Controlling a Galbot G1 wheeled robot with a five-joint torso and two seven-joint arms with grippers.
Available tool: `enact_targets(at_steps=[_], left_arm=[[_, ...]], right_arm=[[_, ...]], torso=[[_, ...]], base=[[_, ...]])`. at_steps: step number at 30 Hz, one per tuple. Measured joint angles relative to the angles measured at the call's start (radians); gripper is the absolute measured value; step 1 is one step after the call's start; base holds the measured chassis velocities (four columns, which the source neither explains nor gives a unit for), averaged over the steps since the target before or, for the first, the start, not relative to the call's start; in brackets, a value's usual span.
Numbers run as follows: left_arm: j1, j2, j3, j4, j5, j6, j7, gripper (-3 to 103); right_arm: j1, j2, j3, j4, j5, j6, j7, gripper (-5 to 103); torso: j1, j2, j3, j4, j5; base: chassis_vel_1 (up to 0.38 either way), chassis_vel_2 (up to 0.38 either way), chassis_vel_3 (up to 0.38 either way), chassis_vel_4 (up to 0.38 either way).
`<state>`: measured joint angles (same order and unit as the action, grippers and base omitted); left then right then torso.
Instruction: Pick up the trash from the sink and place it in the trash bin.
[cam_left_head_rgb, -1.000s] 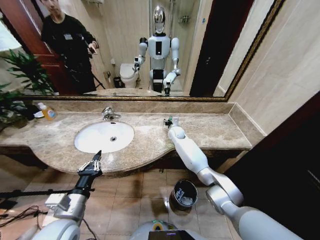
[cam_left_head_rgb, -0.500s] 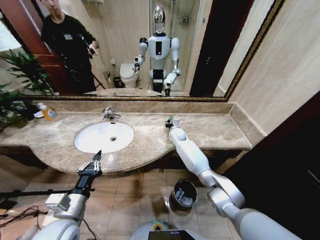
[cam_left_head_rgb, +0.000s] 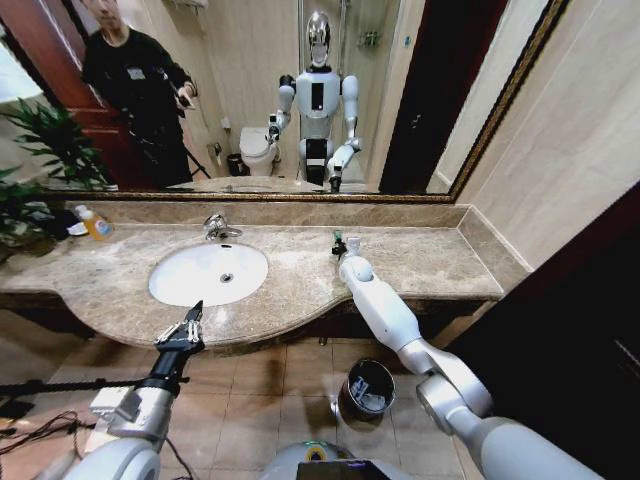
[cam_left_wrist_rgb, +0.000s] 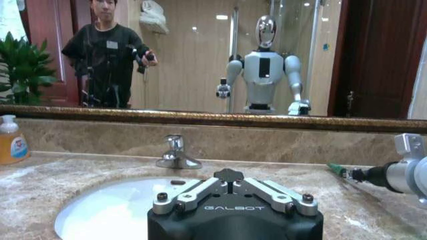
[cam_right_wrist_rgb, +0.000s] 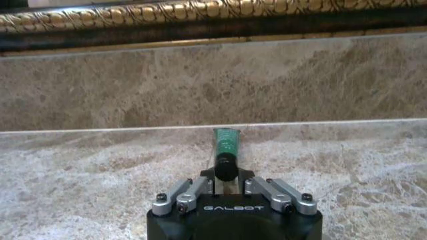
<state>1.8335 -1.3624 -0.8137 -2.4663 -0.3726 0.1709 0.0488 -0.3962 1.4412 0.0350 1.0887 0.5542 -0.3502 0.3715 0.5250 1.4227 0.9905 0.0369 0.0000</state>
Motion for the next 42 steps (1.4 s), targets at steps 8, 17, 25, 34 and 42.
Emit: enact_targets(at_steps=[8,17,25,34,42], left_arm=[[0.0,0.0,0.0,0.0,0.0,0.0,0.0,0],[0.0,0.0,0.0,0.0,0.0,0.0,0.0,0],[0.0,0.0,0.0,0.0,0.0,0.0,0.0,0],[0.0,0.0,0.0,0.0,0.0,0.0,0.0,0],[0.0,0.0,0.0,0.0,0.0,0.0,0.0,0]], right_arm=[[-0.084,-0.065,-0.009,0.166,-0.014,0.004,0.024,19],[-0.243,-0.222,-0.009,0.482,0.03,-0.047,0.091,19],[-0.507,-0.348,0.043,0.773,0.05,-0.074,0.117,19],[-0.785,-0.39,0.127,1.004,0.026,-0.084,0.177,19],[-1.081,-0.331,0.21,1.104,-0.085,-0.03,0.171,19]], torso=[[0.0,0.0,0.0,-0.0001,0.0002],[0.0,0.0,0.0,-0.0001,0.0001],[0.0,0.0,0.0,-0.0004,0.0002],[0.0,0.0,0.0,0.0,0.0],[0.0,0.0,0.0,-0.0002,0.0]], base=[[0.0,0.0,0.0,0.0],[0.0,0.0,0.0,0.0],[0.0,0.0,0.0,0.0],[0.0,0.0,0.0,0.0],[0.0,0.0,0.0,0.0]])
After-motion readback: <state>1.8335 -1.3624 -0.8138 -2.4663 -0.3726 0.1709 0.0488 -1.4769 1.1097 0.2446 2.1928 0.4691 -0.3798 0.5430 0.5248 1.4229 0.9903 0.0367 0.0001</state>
